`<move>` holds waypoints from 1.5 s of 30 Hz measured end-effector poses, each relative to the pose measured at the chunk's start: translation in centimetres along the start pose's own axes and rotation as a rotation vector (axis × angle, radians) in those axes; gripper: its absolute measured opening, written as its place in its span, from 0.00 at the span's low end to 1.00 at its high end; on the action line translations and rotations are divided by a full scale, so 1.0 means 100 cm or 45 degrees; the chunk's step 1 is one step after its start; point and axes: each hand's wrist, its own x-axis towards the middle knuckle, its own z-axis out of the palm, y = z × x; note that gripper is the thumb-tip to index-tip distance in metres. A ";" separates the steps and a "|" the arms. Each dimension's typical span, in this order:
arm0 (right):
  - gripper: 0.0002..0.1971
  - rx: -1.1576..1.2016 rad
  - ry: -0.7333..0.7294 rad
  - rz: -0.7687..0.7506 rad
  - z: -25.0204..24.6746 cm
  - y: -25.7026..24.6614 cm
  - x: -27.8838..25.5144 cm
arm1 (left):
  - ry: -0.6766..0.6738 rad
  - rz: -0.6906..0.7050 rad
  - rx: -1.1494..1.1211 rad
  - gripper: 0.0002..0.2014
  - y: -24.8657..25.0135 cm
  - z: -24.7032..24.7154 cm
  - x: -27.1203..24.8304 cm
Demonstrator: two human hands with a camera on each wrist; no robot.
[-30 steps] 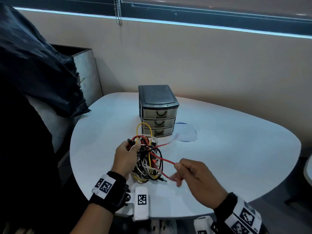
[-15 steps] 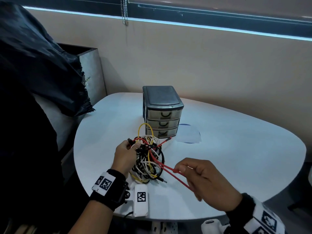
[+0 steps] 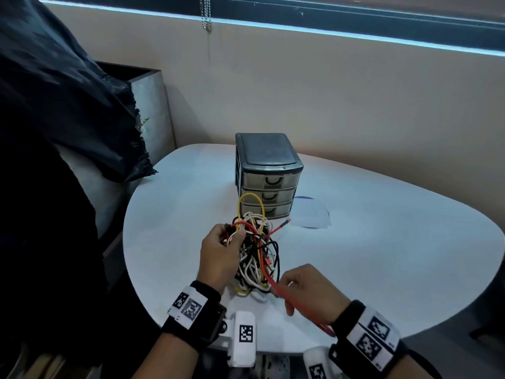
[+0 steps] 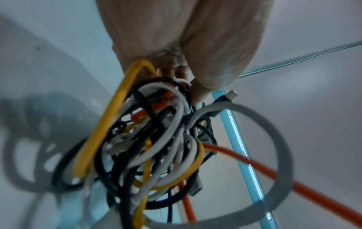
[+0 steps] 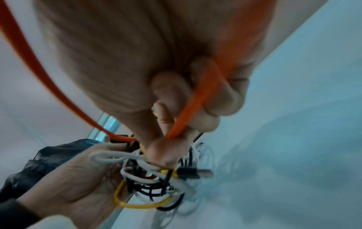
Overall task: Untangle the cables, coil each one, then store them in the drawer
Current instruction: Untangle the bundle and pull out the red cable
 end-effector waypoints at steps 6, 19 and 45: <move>0.18 -0.058 0.166 -0.091 -0.008 0.000 -0.001 | 0.255 -0.049 -0.081 0.06 -0.010 -0.014 0.014; 0.05 -0.136 0.165 0.033 -0.009 0.012 -0.007 | 0.097 0.043 -0.076 0.05 -0.007 0.010 -0.012; 0.12 -0.007 0.715 -0.494 -0.003 -0.004 -0.007 | -0.334 -0.029 0.173 0.39 0.012 0.012 -0.028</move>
